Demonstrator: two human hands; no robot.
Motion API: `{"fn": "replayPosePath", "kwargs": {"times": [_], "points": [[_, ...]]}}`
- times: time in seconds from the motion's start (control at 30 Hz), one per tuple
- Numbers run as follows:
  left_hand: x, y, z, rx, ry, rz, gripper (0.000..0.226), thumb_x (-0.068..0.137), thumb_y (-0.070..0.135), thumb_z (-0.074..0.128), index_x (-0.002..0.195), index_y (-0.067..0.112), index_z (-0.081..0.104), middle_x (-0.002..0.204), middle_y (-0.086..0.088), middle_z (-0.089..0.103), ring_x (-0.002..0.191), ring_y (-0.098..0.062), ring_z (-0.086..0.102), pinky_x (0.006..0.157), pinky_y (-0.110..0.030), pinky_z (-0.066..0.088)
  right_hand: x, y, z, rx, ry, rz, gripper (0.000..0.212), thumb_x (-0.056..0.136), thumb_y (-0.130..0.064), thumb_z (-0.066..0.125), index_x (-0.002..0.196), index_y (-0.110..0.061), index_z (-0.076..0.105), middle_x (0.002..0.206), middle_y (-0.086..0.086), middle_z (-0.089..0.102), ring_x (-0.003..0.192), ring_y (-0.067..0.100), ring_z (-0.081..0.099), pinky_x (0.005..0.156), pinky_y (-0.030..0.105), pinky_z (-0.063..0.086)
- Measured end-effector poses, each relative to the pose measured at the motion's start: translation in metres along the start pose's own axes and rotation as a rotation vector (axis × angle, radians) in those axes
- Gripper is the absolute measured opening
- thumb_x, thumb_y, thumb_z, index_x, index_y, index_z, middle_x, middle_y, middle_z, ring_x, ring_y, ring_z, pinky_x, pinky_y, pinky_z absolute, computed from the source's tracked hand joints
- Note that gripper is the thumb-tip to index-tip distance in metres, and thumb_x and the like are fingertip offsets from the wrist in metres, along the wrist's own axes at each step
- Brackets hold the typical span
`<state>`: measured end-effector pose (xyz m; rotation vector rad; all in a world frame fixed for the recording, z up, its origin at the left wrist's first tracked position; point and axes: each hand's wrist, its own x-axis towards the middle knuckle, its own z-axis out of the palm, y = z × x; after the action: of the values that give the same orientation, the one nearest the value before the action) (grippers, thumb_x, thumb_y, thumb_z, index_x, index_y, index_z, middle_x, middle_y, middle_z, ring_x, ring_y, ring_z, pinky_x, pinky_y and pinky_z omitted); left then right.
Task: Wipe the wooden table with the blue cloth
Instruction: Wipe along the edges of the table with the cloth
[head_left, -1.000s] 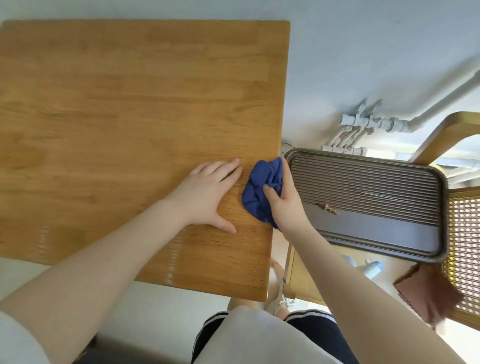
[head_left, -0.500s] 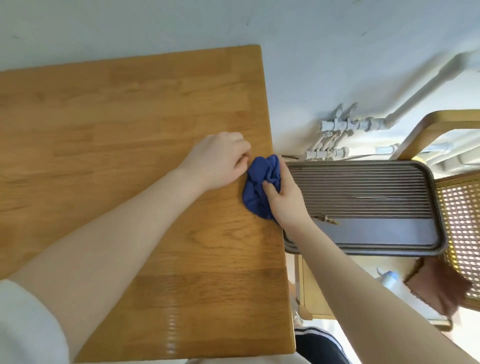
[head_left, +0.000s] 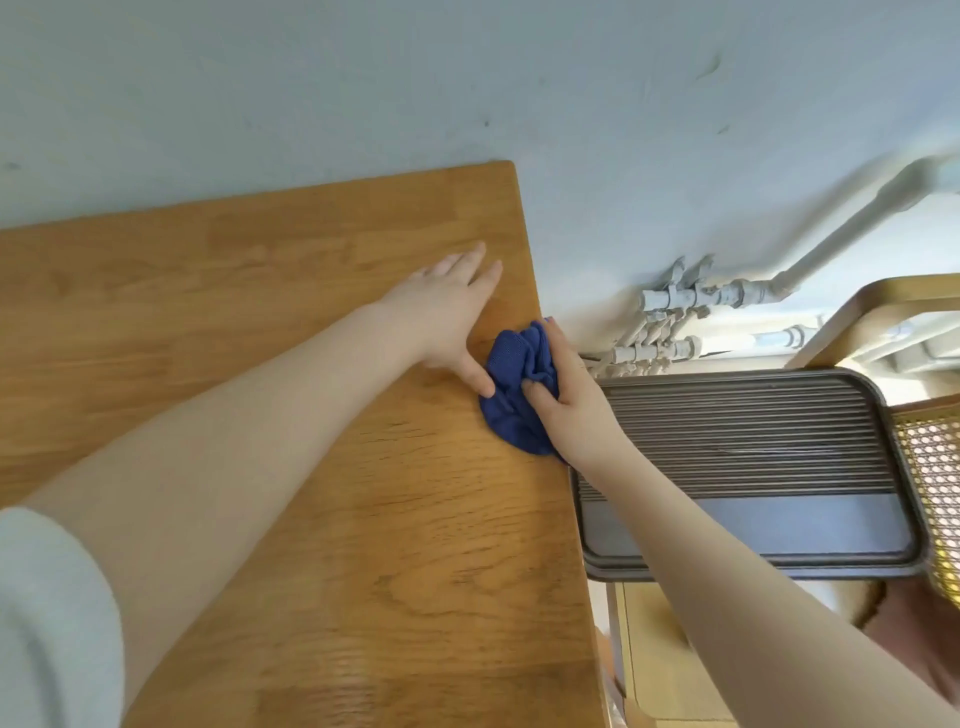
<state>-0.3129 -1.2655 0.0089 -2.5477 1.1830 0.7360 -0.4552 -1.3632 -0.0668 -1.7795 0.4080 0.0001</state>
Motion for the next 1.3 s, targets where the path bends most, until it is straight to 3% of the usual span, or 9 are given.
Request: {"fn": "replayPosePath", "kwargs": {"times": [0.13, 0.33, 0.6, 0.7, 0.83, 0.93, 1.0, 1.07, 1.3], "points": [[0.016, -0.017, 0.006, 0.071, -0.053, -0.05, 0.149, 0.046, 0.072, 0.073, 0.147, 0.008, -0.015, 0.154, -0.014, -0.022, 0.144, -0.026, -0.012, 0.118, -0.035, 0.001, 0.05, -0.02, -0.004, 0.125, 0.047, 0.009, 0.04, 0.093, 0.001, 0.038, 0.131, -0.007, 0.039, 0.123, 0.009, 0.056, 0.108, 0.009, 0.052, 0.09, 0.024, 0.043], [0.019, -0.027, 0.016, -0.028, -0.003, 0.003, 0.151, 0.042, 0.073, 0.073, 0.147, 0.009, -0.013, 0.155, -0.01, -0.022, 0.145, -0.022, -0.011, 0.117, -0.033, 0.002, 0.079, -0.019, -0.006, 0.151, 0.036, 0.058, 0.045, 0.094, -0.004, 0.041, 0.138, -0.016, 0.035, 0.121, -0.009, 0.052, 0.115, 0.005, 0.047, 0.088, 0.007, 0.038], [0.024, -0.037, 0.021, -0.091, 0.031, 0.047, 0.15, 0.043, 0.074, 0.072, 0.146, 0.011, -0.017, 0.154, -0.006, -0.026, 0.143, -0.018, -0.017, 0.115, -0.03, -0.003, 0.164, -0.045, -0.007, -0.074, 0.179, 0.061, 0.022, 0.097, -0.017, 0.039, 0.112, -0.004, 0.05, 0.094, 0.011, 0.059, 0.087, 0.022, 0.056, 0.084, 0.034, 0.045], [0.024, -0.036, 0.023, -0.095, 0.026, 0.048, 0.15, 0.044, 0.073, 0.072, 0.146, 0.012, -0.018, 0.153, -0.005, -0.028, 0.143, -0.018, -0.019, 0.113, -0.03, -0.004, 0.199, -0.051, -0.01, -0.046, 0.16, 0.085, 0.022, 0.099, -0.025, 0.037, 0.112, -0.014, 0.05, 0.087, -0.002, 0.058, 0.092, 0.02, 0.057, 0.092, 0.038, 0.047], [0.026, -0.034, 0.02, -0.1, 0.031, 0.036, 0.152, 0.043, 0.071, 0.075, 0.147, 0.011, -0.018, 0.153, -0.006, -0.028, 0.143, -0.019, -0.018, 0.114, -0.031, -0.002, 0.174, -0.051, -0.014, 0.037, 0.072, 0.103, 0.025, 0.101, -0.022, 0.033, 0.119, -0.014, 0.048, 0.099, 0.01, 0.06, 0.091, 0.017, 0.059, 0.078, 0.019, 0.05], [0.024, -0.034, 0.022, -0.117, 0.027, 0.035, 0.153, 0.041, 0.071, 0.075, 0.147, 0.011, -0.018, 0.153, -0.006, -0.027, 0.143, -0.019, -0.018, 0.114, -0.03, -0.003, 0.137, -0.036, -0.023, -0.062, 0.028, 0.001, 0.033, 0.096, -0.003, 0.035, 0.127, -0.01, 0.044, 0.108, 0.009, 0.059, 0.085, -0.005, 0.057, 0.071, 0.001, 0.041], [0.026, -0.035, 0.022, -0.113, 0.033, 0.039, 0.153, 0.041, 0.071, 0.074, 0.146, 0.011, -0.019, 0.153, -0.006, -0.028, 0.143, -0.019, -0.019, 0.114, -0.03, -0.003, 0.141, -0.035, -0.025, -0.093, 0.042, -0.023, 0.038, 0.094, -0.002, 0.036, 0.132, -0.007, 0.04, 0.114, 0.009, 0.058, 0.095, 0.0, 0.057, 0.08, 0.01, 0.043], [0.028, -0.037, 0.022, -0.101, 0.035, 0.045, 0.152, 0.042, 0.072, 0.073, 0.146, 0.012, -0.019, 0.153, -0.005, -0.029, 0.142, -0.018, -0.02, 0.114, -0.03, -0.003, 0.161, -0.042, -0.02, -0.078, 0.058, -0.012, 0.028, 0.096, -0.008, 0.037, 0.122, -0.001, 0.045, 0.096, 0.015, 0.055, 0.079, 0.014, 0.056, 0.064, 0.021, 0.045], [0.022, -0.032, 0.022, -0.064, 0.014, 0.006, 0.149, 0.044, 0.072, 0.072, 0.146, 0.013, -0.018, 0.153, -0.004, -0.028, 0.143, -0.017, -0.018, 0.115, -0.031, -0.002, 0.153, -0.035, -0.016, -0.005, 0.035, -0.038, 0.026, 0.094, -0.006, 0.037, 0.118, -0.002, 0.045, 0.089, 0.009, 0.055, 0.08, 0.008, 0.055, 0.067, 0.013, 0.043]]}}
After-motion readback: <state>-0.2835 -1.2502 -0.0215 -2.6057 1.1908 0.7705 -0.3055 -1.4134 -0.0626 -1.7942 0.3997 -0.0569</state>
